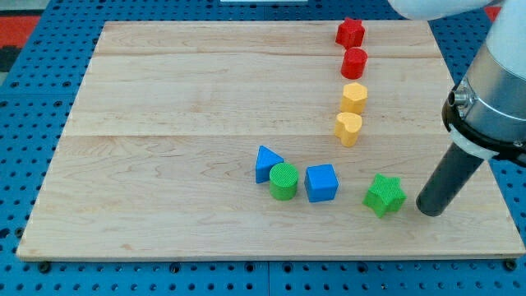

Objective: Push the green star into the blue cube

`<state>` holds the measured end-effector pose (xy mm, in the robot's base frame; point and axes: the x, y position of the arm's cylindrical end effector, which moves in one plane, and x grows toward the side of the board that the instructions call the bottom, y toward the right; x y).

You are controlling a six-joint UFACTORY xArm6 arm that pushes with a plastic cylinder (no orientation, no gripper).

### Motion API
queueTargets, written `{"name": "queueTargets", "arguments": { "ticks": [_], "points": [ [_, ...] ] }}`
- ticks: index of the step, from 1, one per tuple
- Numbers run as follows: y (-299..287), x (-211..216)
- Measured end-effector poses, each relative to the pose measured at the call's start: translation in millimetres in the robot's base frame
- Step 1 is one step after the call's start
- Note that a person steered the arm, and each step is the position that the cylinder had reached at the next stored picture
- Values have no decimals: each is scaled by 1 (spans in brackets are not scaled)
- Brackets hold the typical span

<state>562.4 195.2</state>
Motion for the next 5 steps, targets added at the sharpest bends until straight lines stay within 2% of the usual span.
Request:
{"name": "queueTargets", "arguments": {
  "ticks": [3,5],
  "points": [
    [-47,-1],
    [-49,34]
  ]
}}
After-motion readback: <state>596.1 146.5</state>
